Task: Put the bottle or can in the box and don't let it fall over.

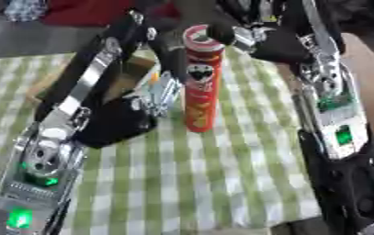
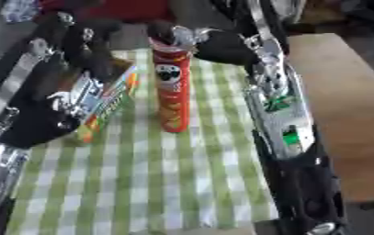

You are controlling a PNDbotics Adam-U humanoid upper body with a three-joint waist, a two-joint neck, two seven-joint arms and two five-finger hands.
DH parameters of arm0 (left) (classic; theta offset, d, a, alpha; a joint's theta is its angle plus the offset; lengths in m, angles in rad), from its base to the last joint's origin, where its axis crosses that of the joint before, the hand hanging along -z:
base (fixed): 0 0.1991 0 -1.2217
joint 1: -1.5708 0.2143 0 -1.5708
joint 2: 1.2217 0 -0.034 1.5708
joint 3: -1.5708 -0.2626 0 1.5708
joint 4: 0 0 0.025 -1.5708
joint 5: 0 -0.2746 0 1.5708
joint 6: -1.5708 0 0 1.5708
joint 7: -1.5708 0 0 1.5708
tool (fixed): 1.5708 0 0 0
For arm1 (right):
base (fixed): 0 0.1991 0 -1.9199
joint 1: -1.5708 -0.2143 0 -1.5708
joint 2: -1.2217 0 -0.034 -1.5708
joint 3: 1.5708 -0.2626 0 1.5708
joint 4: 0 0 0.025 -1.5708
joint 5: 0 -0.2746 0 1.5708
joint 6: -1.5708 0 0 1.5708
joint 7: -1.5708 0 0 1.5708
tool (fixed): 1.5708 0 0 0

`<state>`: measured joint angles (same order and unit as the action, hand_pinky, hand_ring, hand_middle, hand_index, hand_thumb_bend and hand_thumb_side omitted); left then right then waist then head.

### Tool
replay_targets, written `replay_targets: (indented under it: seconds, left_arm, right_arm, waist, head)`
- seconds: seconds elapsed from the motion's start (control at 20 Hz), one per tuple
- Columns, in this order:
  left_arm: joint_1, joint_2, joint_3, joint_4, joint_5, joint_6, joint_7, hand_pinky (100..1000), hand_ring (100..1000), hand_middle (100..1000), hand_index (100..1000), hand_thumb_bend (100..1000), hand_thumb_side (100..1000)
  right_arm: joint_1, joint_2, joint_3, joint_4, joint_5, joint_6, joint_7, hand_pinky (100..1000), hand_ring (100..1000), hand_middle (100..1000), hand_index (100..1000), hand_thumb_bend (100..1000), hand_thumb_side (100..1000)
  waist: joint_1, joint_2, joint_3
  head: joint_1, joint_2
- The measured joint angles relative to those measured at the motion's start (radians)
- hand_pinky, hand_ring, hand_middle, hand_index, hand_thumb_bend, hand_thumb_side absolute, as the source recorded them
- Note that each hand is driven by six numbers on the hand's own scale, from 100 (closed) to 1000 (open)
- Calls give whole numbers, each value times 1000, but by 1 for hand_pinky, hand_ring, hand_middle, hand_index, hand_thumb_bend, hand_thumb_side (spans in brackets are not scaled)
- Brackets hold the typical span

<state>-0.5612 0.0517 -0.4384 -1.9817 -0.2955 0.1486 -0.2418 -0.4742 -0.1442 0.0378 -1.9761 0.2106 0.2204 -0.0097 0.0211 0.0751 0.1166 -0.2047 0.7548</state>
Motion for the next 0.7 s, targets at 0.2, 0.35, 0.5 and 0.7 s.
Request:
replay_targets:
  seconds: [0.2,0.35,0.5,0.7]
  left_arm:
    - [5,0,1,0,-8,-1,1,921,890,396,1000,100,617]
    - [8,0,1,0,-13,-3,6,921,890,396,1000,100,616]
    - [10,0,1,0,-16,-6,11,921,889,394,1000,100,616]
    - [16,0,0,0,-18,-7,15,921,891,394,1000,100,619]
  right_arm:
    - [0,0,0,0,0,4,-4,992,990,985,979,1000,391]
    - [0,0,0,0,1,6,-7,992,990,984,977,1000,405]
    - [0,0,0,0,2,6,-11,992,989,982,976,1000,407]
    - [1,0,0,0,4,7,-13,998,999,987,982,1000,401]
  waist:
    - [0,0,1]
    - [0,0,1]
    - [0,0,1]
    - [0,0,1]
  head:
    - [0,0]
    - [0,0]
    - [0,0]
    - [0,0]
